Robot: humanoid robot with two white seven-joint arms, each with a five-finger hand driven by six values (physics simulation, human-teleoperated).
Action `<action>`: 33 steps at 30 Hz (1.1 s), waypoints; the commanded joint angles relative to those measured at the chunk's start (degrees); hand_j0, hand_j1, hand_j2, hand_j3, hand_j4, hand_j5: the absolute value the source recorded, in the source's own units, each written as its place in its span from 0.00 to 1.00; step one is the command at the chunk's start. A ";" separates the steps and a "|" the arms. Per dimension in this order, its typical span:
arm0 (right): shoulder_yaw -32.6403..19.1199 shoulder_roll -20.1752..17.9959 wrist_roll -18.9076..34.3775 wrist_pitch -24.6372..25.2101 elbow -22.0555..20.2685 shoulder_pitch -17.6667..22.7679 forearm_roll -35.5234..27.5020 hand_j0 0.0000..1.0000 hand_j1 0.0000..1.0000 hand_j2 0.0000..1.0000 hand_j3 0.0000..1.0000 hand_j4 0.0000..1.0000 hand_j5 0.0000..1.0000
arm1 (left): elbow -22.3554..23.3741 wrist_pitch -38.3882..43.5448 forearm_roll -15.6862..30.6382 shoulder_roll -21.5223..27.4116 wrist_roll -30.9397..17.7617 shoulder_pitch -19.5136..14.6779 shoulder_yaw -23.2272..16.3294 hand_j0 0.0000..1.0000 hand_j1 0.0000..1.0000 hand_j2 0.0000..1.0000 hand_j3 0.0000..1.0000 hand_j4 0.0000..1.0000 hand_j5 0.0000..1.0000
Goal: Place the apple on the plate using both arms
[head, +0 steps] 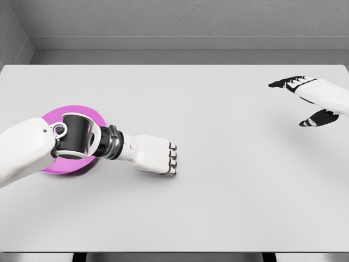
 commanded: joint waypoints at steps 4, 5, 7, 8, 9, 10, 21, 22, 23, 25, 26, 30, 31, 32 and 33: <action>-0.10 -0.07 -0.03 0.07 -0.02 0.00 -0.19 1.00 1.00 1.00 1.00 1.00 1.00 | 0.01 0.10 0.00 0.22 0.13 0.00 0.22 0.55 0.55 0.55 0.55 0.55 0.55; -0.10 -0.07 -0.03 0.07 -0.02 0.00 -0.19 1.00 1.00 1.00 1.00 1.00 1.00 | 0.01 0.10 0.00 0.22 0.13 0.00 0.22 0.52 0.52 0.52 0.52 0.52 0.52; -0.01 0.02 -0.03 0.07 -0.02 0.00 -0.28 1.00 1.00 1.00 1.00 1.00 1.00 | 0.01 0.10 -0.08 0.22 0.13 0.00 0.31 0.47 0.47 0.47 0.47 0.47 0.47; -0.01 0.02 -0.03 0.07 -0.02 0.00 -0.19 1.00 1.00 1.00 1.00 1.00 1.00 | 0.01 0.10 -0.08 0.22 0.13 -0.09 0.31 0.41 0.41 0.41 0.41 0.41 0.41; -0.10 0.11 -0.03 0.07 -0.10 0.00 -0.19 1.00 1.00 1.00 1.00 1.00 1.00 | 0.01 0.10 -0.08 0.22 0.13 0.00 0.31 0.40 0.40 0.40 0.40 0.40 0.40; -0.10 0.28 -0.03 0.07 -0.80 -0.09 -0.28 1.00 1.00 1.00 1.00 1.00 1.00 | 0.01 0.10 -0.08 0.40 0.22 0.00 0.39 0.36 0.36 0.36 0.36 0.36 0.36; -2.65 -0.33 -0.03 0.07 -2.30 0.18 -0.28 1.00 1.00 1.00 1.00 1.00 1.00 | 0.19 0.10 1.15 0.75 0.49 0.26 0.92 0.16 0.16 0.16 0.16 0.16 0.16; -2.65 -0.33 -0.03 0.07 -2.30 0.18 -0.28 1.00 1.00 1.00 1.00 1.00 1.00 | 0.19 0.10 1.67 0.75 0.75 0.09 0.92 0.17 0.17 0.17 0.17 0.17 0.17; -2.65 -0.33 -0.03 0.07 -2.30 0.26 -0.28 1.00 1.00 1.00 1.00 1.00 1.00 | 0.27 0.10 2.02 0.75 0.75 -0.09 1.27 0.17 0.17 0.17 0.17 0.17 0.17; -2.65 -0.33 -0.03 0.07 -2.30 0.35 -0.28 1.00 1.00 1.00 1.00 1.00 1.00 | 0.27 0.10 2.29 1.45 0.84 0.00 3.03 0.18 0.18 0.18 0.18 0.18 0.18; -2.65 -0.33 -0.03 0.07 -2.30 0.35 -0.28 1.00 1.00 1.00 1.00 1.00 1.00 | 0.27 0.10 2.38 2.42 0.84 0.09 3.47 0.18 0.18 0.18 0.18 0.18 0.18; -2.65 -0.33 -0.03 0.07 -2.30 0.53 -0.28 1.00 1.00 1.00 1.00 1.00 1.00 | 0.19 0.10 3.61 4.35 0.92 -0.17 5.75 0.19 0.19 0.19 0.19 0.19 0.19; -2.65 -0.33 -0.03 0.07 -2.30 0.70 -0.28 1.00 1.00 1.00 1.00 1.00 1.00 | 0.19 0.10 3.70 4.53 0.93 -0.18 7.07 0.19 0.19 0.19 0.19 0.19 0.19; -2.65 -0.33 -0.03 0.07 -2.39 0.70 -0.28 1.00 1.00 1.00 1.00 1.00 1.00 | 0.19 0.10 4.57 5.05 0.93 -0.26 7.60 0.19 0.19 0.19 0.19 0.19 0.19; -2.65 -0.33 -0.03 0.07 -2.39 0.70 -0.28 1.00 1.00 1.00 1.00 1.00 1.00 | 0.10 0.10 5.45 6.19 0.93 -0.53 7.78 0.19 0.19 0.19 0.19 0.19 0.19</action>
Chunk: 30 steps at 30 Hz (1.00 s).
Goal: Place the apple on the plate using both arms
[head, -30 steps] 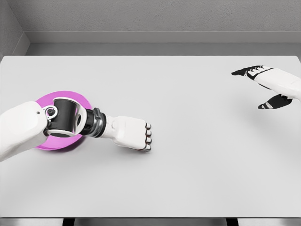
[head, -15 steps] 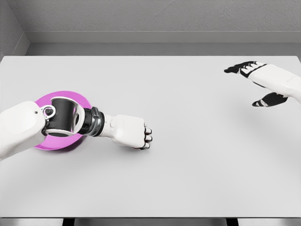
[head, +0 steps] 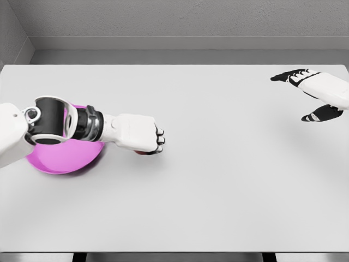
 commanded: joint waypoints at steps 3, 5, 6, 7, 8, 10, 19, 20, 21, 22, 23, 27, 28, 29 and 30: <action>-0.02 -0.07 -0.03 0.08 -0.05 0.26 -0.22 1.00 1.00 1.00 1.00 1.00 1.00 | -0.15 0.13 3.58 4.44 0.07 -0.09 3.16 0.19 0.19 0.19 0.19 0.19 0.19; -0.02 -0.07 -0.03 0.08 -0.14 0.35 -0.22 1.00 1.00 1.00 1.00 1.00 1.00 | -0.24 0.13 4.99 6.64 0.07 0.00 4.91 0.19 0.19 0.19 0.19 0.19 0.19; -0.02 -0.07 -0.03 0.08 -0.14 0.35 -0.22 1.00 1.00 1.00 1.00 1.00 1.00 | -0.24 0.13 5.34 8.04 0.07 0.00 5.35 0.19 0.19 0.19 0.19 0.19 0.19; -0.02 -0.07 -0.03 0.08 -0.14 0.35 -0.22 1.00 1.00 1.00 1.00 1.00 1.00 | -0.24 0.13 5.87 9.10 0.07 0.26 6.23 0.19 0.19 0.19 0.19 0.19 0.19; -0.02 -0.07 0.05 0.08 -0.14 0.35 -0.22 1.00 1.00 1.00 1.00 1.00 1.00 | -0.24 0.13 5.96 10.07 0.07 0.44 6.67 0.19 0.19 0.19 0.19 0.19 0.19; -0.02 -0.07 -0.03 0.08 -0.14 0.35 -0.22 1.00 1.00 1.00 1.00 1.00 1.00 | -0.24 0.13 7.01 12.27 0.07 0.70 7.38 0.19 0.19 0.19 0.19 0.19 0.19; 0.07 -0.07 -0.03 0.08 -0.23 0.44 -0.22 1.00 1.00 1.00 1.00 1.00 1.00 | 3.98 0.13 6.66 12.97 -0.02 4.83 8.96 0.20 0.20 0.20 0.20 0.20 0.20; 0.07 -0.07 -0.03 0.08 -0.23 0.44 -0.22 1.00 1.00 1.00 1.00 1.00 1.00 | 5.21 0.13 6.75 12.88 -0.02 5.10 9.13 0.20 0.20 0.20 0.20 0.20 0.20; 0.07 -0.07 -0.03 0.08 -0.23 0.44 -0.22 1.00 1.00 1.00 1.00 1.00 1.00 | 6.26 0.13 6.66 12.88 -0.02 5.89 9.66 0.20 0.20 0.20 0.20 0.20 0.20; 0.07 -0.07 -0.03 0.08 -0.23 0.44 -0.22 1.00 1.00 1.00 1.00 1.00 1.00 | 6.53 0.13 6.66 12.97 -0.02 6.33 9.75 0.20 0.20 0.20 0.20 0.20 0.20; 0.07 -0.07 -0.03 0.08 -0.23 0.44 -0.22 1.00 1.00 1.00 1.00 1.00 1.00 | 6.79 0.13 6.66 12.97 -0.11 6.50 9.92 0.21 0.21 0.21 0.21 0.21 0.21; 0.07 -0.07 -0.03 0.08 -0.23 0.44 -0.22 1.00 1.00 1.00 1.00 1.00 1.00 | 8.02 0.13 6.66 12.88 -0.11 7.12 10.54 0.28 0.28 0.28 0.28 0.28 0.28; 0.07 -0.07 -0.03 0.08 -0.23 0.44 -0.30 1.00 1.00 1.00 1.00 1.00 1.00 | 8.02 0.13 6.66 12.88 -0.20 7.21 10.54 0.35 0.35 0.35 0.35 0.35 0.35; 0.07 -0.07 -0.03 0.08 -0.23 0.44 -0.22 1.00 1.00 1.00 1.00 1.00 1.00 | 8.02 0.13 6.75 12.97 -0.20 7.21 10.54 0.56 0.56 0.56 0.56 0.56 0.56; 0.07 -0.07 -0.03 0.08 -0.23 0.44 -0.22 1.00 1.00 1.00 1.00 1.00 1.00 | 8.02 0.13 6.84 12.97 -0.20 7.21 10.54 0.76 0.76 0.76 0.76 0.76 0.76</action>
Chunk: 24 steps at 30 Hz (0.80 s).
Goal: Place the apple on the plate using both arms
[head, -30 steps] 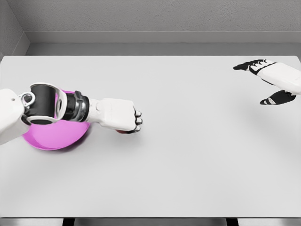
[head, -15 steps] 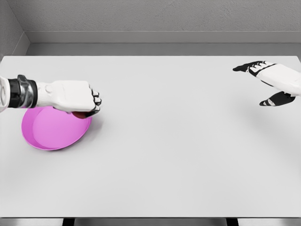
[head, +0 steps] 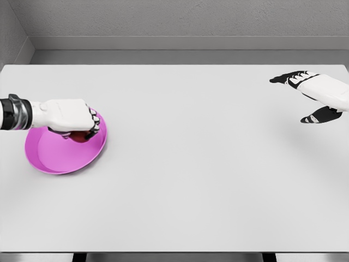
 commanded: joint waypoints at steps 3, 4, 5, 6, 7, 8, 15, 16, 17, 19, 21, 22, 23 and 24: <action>-0.01 -0.07 -0.03 0.08 0.00 0.00 -0.22 1.00 1.00 1.00 1.00 1.00 1.00 | 0.52 0.13 0.24 0.18 -0.08 0.26 0.15 0.99 0.99 0.99 0.99 0.99 0.99; -0.01 -0.07 -0.03 0.08 0.00 0.00 -0.22 1.00 1.00 1.00 1.00 1.00 1.00 | 0.70 0.13 0.15 0.18 -0.08 0.35 0.15 1.00 1.00 1.00 1.00 1.00 1.00; -0.01 -0.07 -0.03 0.08 -0.09 0.00 -0.22 1.00 1.00 1.00 1.00 1.00 1.00 | 0.70 0.13 0.15 0.27 -0.08 0.53 0.15 1.00 1.00 1.00 1.00 1.00 1.00; 0.08 -0.07 -0.03 0.08 0.00 0.00 -0.22 1.00 1.00 1.00 1.00 1.00 1.00 | 0.87 0.13 0.06 0.35 -0.08 0.53 0.15 1.00 1.00 1.00 1.00 1.00 1.00; -0.01 -0.07 -0.03 0.08 0.00 0.00 -0.30 1.00 1.00 1.00 1.00 1.00 1.00 | 1.22 0.13 0.06 0.44 -0.08 0.53 0.15 1.00 1.00 1.00 1.00 1.00 1.00; -0.01 -0.07 -0.03 0.08 0.00 0.53 -0.22 1.00 1.00 1.00 1.00 1.00 1.00 | 1.49 0.13 0.24 0.62 -0.08 0.53 0.24 1.00 1.00 1.00 1.00 1.00 1.00; -0.01 -0.07 -0.03 0.08 -0.09 0.61 -0.22 1.00 1.00 1.00 1.00 1.00 1.00 | 12.03 0.13 12.19 0.88 0.01 0.88 4.28 1.00 1.00 1.00 1.00 1.00 1.00; -0.01 -0.07 -0.03 0.08 -0.09 0.53 -0.22 1.00 1.00 1.00 1.00 1.00 1.00 | 14.58 0.13 14.30 0.88 0.01 0.97 4.98 1.00 1.00 1.00 1.00 1.00 1.00; -0.10 -0.07 0.05 0.08 0.09 0.26 -0.22 1.00 1.00 1.00 1.00 1.00 1.00 | 16.95 0.13 16.14 0.88 0.01 0.97 5.42 1.00 1.00 1.00 1.00 1.00 1.00; -0.01 0.29 -0.03 0.08 0.35 -0.18 -0.30 1.00 1.00 1.00 1.00 1.00 1.00 | 21.08 0.13 20.10 0.88 0.01 0.97 5.51 1.00 1.00 1.00 1.00 1.00 1.00; -0.10 -0.07 -0.03 0.08 0.53 0.00 -0.30 1.00 1.00 1.00 1.00 1.00 1.00 | 23.63 0.13 22.56 0.88 -0.08 1.49 5.51 1.00 1.00 1.00 1.00 1.00 1.00; -0.10 -0.07 -0.03 0.08 0.53 0.17 -0.30 1.00 1.00 1.00 1.00 1.00 1.00 | 23.55 0.13 23.26 0.88 -0.08 1.76 5.69 1.00 1.00 1.00 1.00 1.00 1.00; -0.10 -0.07 -0.03 0.08 0.53 0.18 -0.30 1.00 1.00 1.00 1.00 1.00 1.00 | 23.55 0.13 23.35 0.80 -0.08 1.76 6.39 1.00 1.00 1.00 1.00 1.00 1.00; -0.10 -0.07 -0.03 0.08 0.53 0.35 -0.30 1.00 1.00 1.00 1.00 1.00 1.00 | 23.55 0.13 23.35 0.79 -0.08 1.85 6.39 1.00 1.00 1.00 1.00 1.00 1.00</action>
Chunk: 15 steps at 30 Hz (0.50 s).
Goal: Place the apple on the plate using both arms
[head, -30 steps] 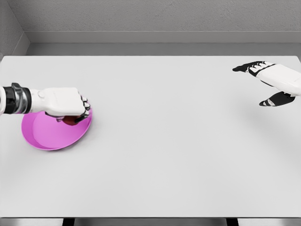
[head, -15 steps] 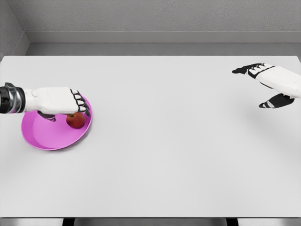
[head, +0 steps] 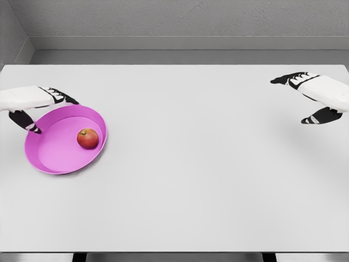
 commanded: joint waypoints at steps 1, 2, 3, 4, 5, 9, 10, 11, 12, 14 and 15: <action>-0.03 -0.10 -0.03 0.08 0.05 0.00 -0.25 1.00 1.00 1.00 1.00 1.00 1.00 | 1.32 0.14 1.51 -0.15 -0.21 0.00 0.56 1.00 1.00 1.00 1.00 1.00 1.00; -0.03 -0.10 -0.03 0.08 0.05 0.00 -0.17 1.00 1.00 1.00 1.00 1.00 1.00 | 1.32 0.14 1.42 -0.24 -0.21 0.17 0.47 1.00 1.00 1.00 1.00 1.00 1.00; -0.03 -0.10 -0.03 0.08 0.05 0.18 -0.25 1.00 1.00 1.00 1.00 1.00 1.00 | 1.32 0.14 1.42 -0.15 -0.21 0.96 0.47 1.00 1.00 1.00 1.00 1.00 1.00; -0.03 -0.10 -0.03 0.08 0.05 0.18 -0.25 1.00 1.00 1.00 1.00 1.00 1.00 | 1.32 0.14 1.68 -0.15 -0.21 1.58 0.47 1.00 1.00 1.00 1.00 1.00 1.00; -0.03 -0.18 -0.03 0.08 0.05 0.26 -0.25 1.00 1.00 1.00 1.00 1.00 1.00 | 1.32 0.14 1.86 -0.23 -0.21 1.58 0.47 1.00 1.00 1.00 1.00 1.00 1.00; -0.03 -0.27 -0.03 0.08 0.05 0.62 -0.25 1.00 1.00 1.00 1.00 1.00 1.00 | 1.06 0.14 1.86 -0.59 -0.21 1.49 0.73 1.00 1.00 1.00 1.00 1.00 1.00; -0.03 -0.27 -0.03 0.08 0.05 0.62 -0.25 1.00 1.00 1.00 1.00 1.00 1.00 | 1.06 0.14 1.86 -0.67 -0.21 1.58 0.74 1.00 1.00 1.00 1.00 1.00 1.00; -0.03 -0.27 -0.03 0.08 0.05 0.62 -0.25 1.00 1.00 1.00 1.00 1.00 1.00 | 1.06 0.14 1.86 -0.68 -0.21 1.50 0.82 1.00 1.00 1.00 1.00 1.00 1.00; -0.03 -0.27 -0.03 0.08 0.05 0.62 -0.25 1.00 1.00 1.00 1.00 1.00 1.00 | 1.06 0.14 1.86 -0.68 -0.21 1.49 0.82 1.00 1.00 1.00 1.00 1.00 1.00; -0.03 -0.27 -0.03 0.08 0.05 0.62 -0.25 1.00 1.00 1.00 1.00 1.00 1.00 | 1.06 0.14 1.86 -0.59 -0.21 1.49 0.82 1.00 1.00 1.00 1.00 1.00 1.00; -0.03 -0.27 -0.03 0.08 0.05 0.62 -0.25 1.00 1.00 1.00 1.00 1.00 1.00 | 1.06 0.14 1.86 -0.59 -0.21 1.49 0.82 1.00 1.00 1.00 1.00 1.00 1.00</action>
